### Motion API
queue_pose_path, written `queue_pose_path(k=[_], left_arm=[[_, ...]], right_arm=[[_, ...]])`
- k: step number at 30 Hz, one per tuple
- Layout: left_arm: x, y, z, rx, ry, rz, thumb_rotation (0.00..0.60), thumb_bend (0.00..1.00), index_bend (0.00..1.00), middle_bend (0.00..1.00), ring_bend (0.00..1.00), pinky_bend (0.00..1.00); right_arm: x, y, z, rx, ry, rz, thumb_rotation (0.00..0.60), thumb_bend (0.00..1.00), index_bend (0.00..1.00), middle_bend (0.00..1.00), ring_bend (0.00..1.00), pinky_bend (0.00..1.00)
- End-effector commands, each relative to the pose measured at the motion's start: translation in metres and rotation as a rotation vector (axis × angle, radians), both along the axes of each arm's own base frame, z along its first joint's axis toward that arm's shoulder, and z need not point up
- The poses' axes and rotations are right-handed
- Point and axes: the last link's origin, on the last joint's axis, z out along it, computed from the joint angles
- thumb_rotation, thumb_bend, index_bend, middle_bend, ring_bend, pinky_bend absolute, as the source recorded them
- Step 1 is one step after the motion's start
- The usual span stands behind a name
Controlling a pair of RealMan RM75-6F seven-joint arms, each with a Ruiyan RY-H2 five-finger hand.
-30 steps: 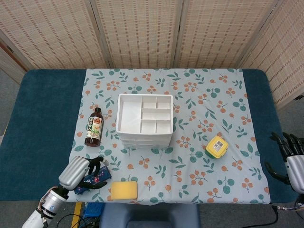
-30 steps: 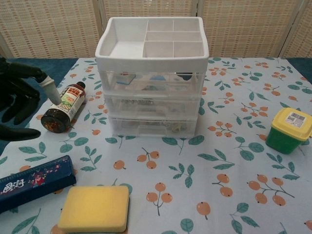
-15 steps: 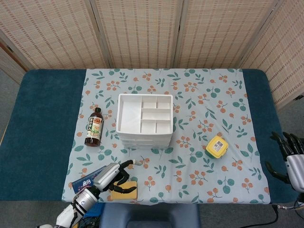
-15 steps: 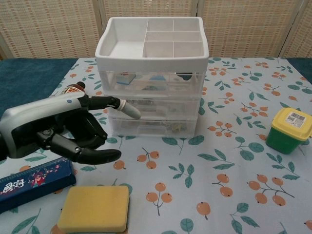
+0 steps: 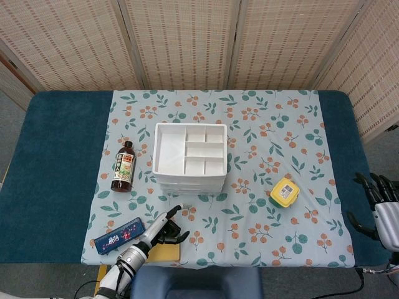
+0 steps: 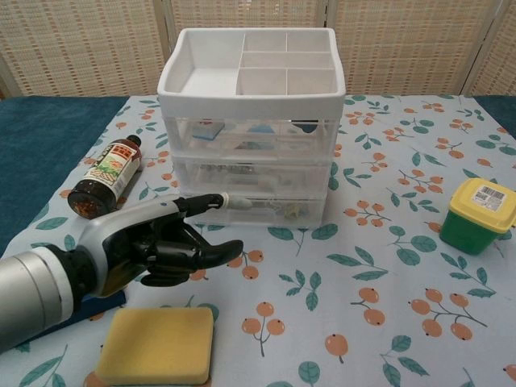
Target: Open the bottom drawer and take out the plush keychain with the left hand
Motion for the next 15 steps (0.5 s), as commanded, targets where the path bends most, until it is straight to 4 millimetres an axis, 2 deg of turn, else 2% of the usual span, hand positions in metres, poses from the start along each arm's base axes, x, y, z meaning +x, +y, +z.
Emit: queue_pose_path(k=[1, 15], left_arm=[[0.005, 0.003, -0.011, -0.002, -0.009, 0.045, 0.600, 0.34, 0.14, 0.97, 1.00, 1.00], [0.028, 0.014, -0.041, 0.003, -0.029, 0.181, 0.600, 0.34, 0.12, 0.97, 1.00, 1.00]], right_arm=[[0.001, -0.001, 0.000, 0.001, 0.000, 0.004, 0.600, 0.34, 0.01, 0.19, 0.10, 0.05], [0.002, 0.001, 0.001, -0.009, 0.000, 0.002, 0.600, 0.34, 0.01, 0.19, 0.10, 0.05]])
